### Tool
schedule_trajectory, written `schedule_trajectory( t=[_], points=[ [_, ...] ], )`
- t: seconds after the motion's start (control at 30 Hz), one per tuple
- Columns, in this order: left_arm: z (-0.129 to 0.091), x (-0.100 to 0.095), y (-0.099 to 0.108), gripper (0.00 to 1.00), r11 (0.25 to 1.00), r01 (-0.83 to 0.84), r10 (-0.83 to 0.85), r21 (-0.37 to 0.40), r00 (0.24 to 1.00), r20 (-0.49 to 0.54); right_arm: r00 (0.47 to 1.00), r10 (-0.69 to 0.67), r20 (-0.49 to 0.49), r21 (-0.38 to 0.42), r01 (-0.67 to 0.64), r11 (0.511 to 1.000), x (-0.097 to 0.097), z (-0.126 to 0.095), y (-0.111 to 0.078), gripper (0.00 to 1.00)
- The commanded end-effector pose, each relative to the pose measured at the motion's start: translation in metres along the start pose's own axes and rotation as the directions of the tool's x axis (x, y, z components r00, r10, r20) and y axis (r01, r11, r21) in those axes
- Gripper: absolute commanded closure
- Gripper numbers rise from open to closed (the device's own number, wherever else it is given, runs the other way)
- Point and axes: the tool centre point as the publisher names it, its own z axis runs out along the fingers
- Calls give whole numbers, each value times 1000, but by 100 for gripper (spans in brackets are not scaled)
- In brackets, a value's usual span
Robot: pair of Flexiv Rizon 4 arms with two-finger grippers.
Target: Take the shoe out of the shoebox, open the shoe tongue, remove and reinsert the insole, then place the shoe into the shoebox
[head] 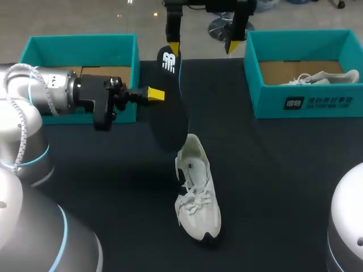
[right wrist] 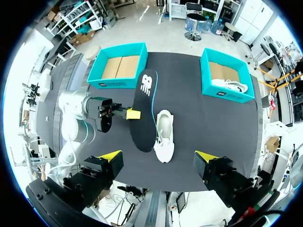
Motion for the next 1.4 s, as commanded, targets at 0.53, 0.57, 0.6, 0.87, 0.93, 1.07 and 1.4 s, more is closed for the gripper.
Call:
schedule_trajectory(
  t=[0.53, 0.57, 0.6, 0.87, 0.93, 1.07, 1.4],
  points=[
    [14, -6, -2, 100, 999, -17, 16, -49, 1000, -24, 1000, 1, 0, 1, -1, 1000, 0, 0, 1, 0],
    [14, -6, -2, 100, 999, -17, 16, -49, 1000, -24, 999, -11, -53, -13, 10, 1000, -3, 2, 2, 0],
    [14, -6, -2, 100, 999, -17, 16, -49, 1000, -24, 995, -17, -95, -46, 13, 999, -4, 5, 2, 0],
    [14, -6, -2, 100, 999, -17, 16, -49, 1000, -24, 865, -129, -485, -241, 10, 971, -11, 34, 3, 0],
    [14, -6, -2, 100, 999, -17, 16, -49, 1000, -24, 827, -158, -539, -266, 11, 964, -10, 37, 5, 0],
    [14, -6, -2, 100, 999, -17, 16, -49, 1000, -24, 724, -209, -657, -296, 7, 955, -12, 45, 7, 0],
    [14, -6, -2, 100, 999, -17, 16, -49, 1000, -24, 545, -224, -808, -229, 60, 972, -34, 60, 3, 0]
  ],
)
